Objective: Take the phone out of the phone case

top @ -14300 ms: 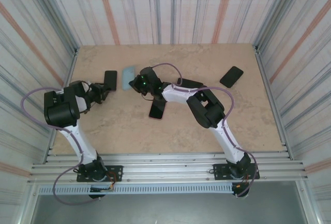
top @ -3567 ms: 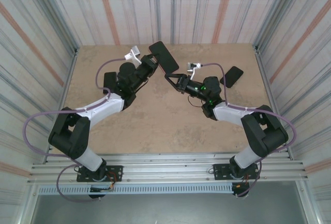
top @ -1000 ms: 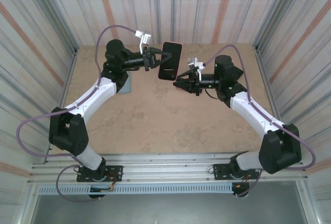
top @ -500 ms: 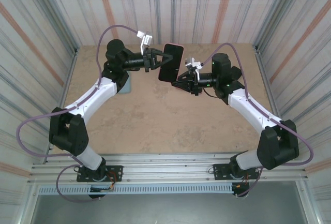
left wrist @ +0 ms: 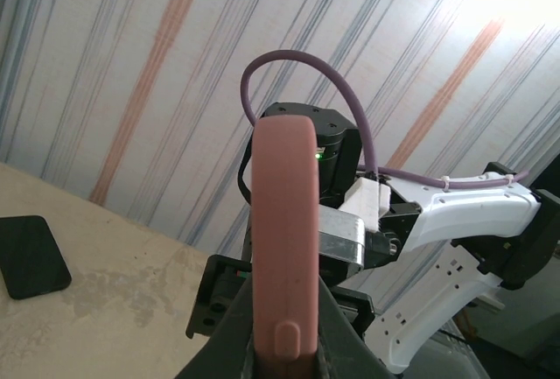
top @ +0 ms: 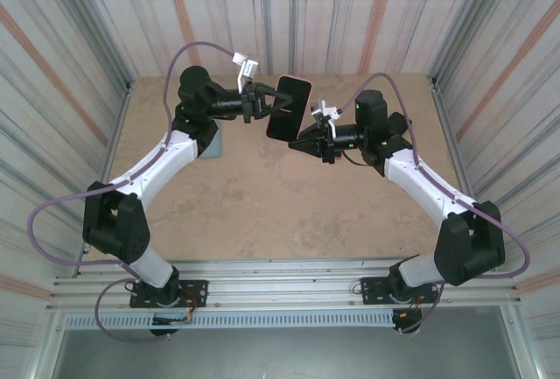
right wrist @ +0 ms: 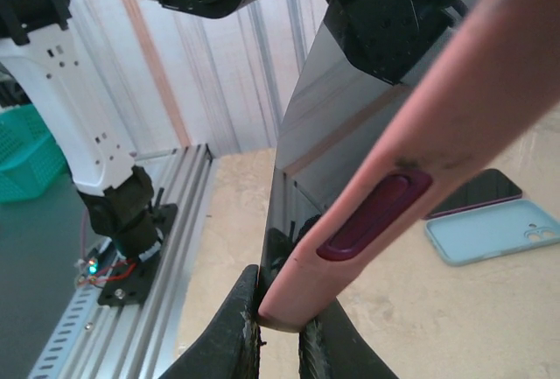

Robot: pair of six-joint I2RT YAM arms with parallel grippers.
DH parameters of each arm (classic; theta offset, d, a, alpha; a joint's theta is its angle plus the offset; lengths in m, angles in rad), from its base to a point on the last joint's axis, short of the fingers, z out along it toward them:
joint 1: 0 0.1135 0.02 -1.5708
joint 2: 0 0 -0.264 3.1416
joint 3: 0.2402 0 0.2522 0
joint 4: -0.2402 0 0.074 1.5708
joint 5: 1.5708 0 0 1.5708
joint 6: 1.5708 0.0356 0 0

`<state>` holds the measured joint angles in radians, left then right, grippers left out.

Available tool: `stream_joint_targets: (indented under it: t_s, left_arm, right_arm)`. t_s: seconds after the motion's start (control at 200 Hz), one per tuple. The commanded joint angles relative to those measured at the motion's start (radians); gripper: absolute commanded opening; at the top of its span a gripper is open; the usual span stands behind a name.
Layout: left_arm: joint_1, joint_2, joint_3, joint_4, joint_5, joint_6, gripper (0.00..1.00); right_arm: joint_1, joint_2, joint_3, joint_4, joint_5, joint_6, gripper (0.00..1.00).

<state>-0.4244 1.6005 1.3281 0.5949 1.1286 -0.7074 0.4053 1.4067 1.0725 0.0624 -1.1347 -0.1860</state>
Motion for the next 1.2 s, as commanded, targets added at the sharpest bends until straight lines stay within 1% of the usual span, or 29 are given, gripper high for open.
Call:
stream_joint_targets:
  t_s: [0.0,0.075,0.16,0.261,0.326,0.431,0.506,0.571,0.707,0.967,1.042,1.142,1.198]
  left_arm:
    - [0.007,0.004,0.056,0.041,-0.021,-0.15,0.0]
    - [0.007,0.006,0.054,0.08,-0.011,-0.194,0.0]
    - [0.003,-0.001,0.054,0.07,-0.004,-0.192,0.0]
    - [-0.003,-0.001,0.056,0.049,-0.001,-0.173,0.0]
    - [-0.01,0.003,0.058,0.051,0.001,-0.172,0.0]
    - [-0.013,0.007,0.062,0.039,-0.006,-0.157,0.0]
    - [-0.02,0.004,0.07,0.007,-0.015,-0.116,0.0]
    - [-0.034,0.003,0.084,-0.049,-0.013,-0.062,0.0]
    - [-0.055,-0.006,0.086,-0.095,-0.006,-0.003,0.0]
    - [-0.056,-0.023,0.068,-0.118,-0.01,0.028,0.0]
    - [-0.056,-0.028,0.066,-0.124,-0.014,0.036,0.0]
    - [-0.053,-0.04,0.058,-0.144,-0.07,0.042,0.0]
    - [-0.047,-0.042,0.057,-0.143,-0.105,0.018,0.0]
  right_arm:
    - [0.045,-0.034,0.045,-0.153,0.174,-0.22,0.03]
    - [0.046,-0.037,0.051,-0.172,0.239,-0.246,0.01]
    - [0.049,-0.05,0.042,-0.151,0.306,-0.253,0.01]
    - [0.046,-0.063,0.031,-0.079,0.317,-0.203,0.0]
    - [0.042,-0.07,0.026,-0.041,0.298,-0.164,0.0]
    - [0.032,-0.08,0.005,0.046,0.23,-0.076,0.02]
    - [0.03,-0.086,-0.015,0.131,0.199,0.001,0.05]
    - [0.03,-0.086,-0.015,0.163,0.187,0.044,0.07]
    - [0.031,-0.087,-0.004,0.176,0.184,0.068,0.12]
    - [0.018,-0.079,-0.011,0.253,0.129,0.155,0.16]
    - [0.016,-0.085,-0.023,0.287,0.114,0.185,0.19]
    - [0.015,-0.092,-0.032,0.289,0.079,0.199,0.24]
    - [0.013,-0.1,-0.041,0.274,0.074,0.198,0.27]
